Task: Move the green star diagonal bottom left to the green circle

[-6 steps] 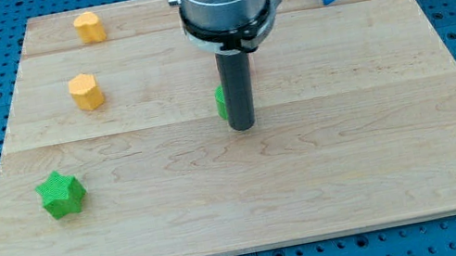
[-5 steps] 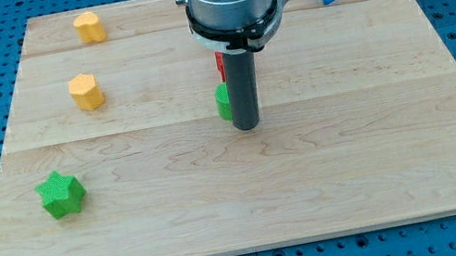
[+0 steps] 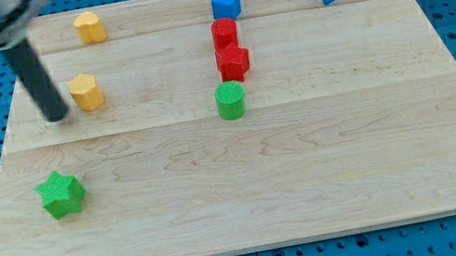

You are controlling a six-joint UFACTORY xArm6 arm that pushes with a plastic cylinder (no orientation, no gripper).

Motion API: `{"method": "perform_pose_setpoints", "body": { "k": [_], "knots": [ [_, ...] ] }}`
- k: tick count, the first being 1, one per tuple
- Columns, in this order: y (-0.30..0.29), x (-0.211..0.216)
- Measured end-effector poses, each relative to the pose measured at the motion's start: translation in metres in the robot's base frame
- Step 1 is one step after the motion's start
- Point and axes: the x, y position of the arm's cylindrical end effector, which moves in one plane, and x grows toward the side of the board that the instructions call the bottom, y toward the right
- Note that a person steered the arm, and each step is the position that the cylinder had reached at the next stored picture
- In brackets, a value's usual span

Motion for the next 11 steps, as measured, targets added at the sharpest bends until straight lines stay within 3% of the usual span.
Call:
{"method": "perform_pose_setpoints", "body": {
  "k": [1, 3, 4, 6, 8, 10, 11],
  "knots": [
    [-0.058, 0.029],
    [-0.031, 0.16],
    [0.032, 0.164],
    [-0.009, 0.137],
    [0.106, 0.133],
    [0.105, 0.133],
    [0.065, 0.144]
  ]
}}
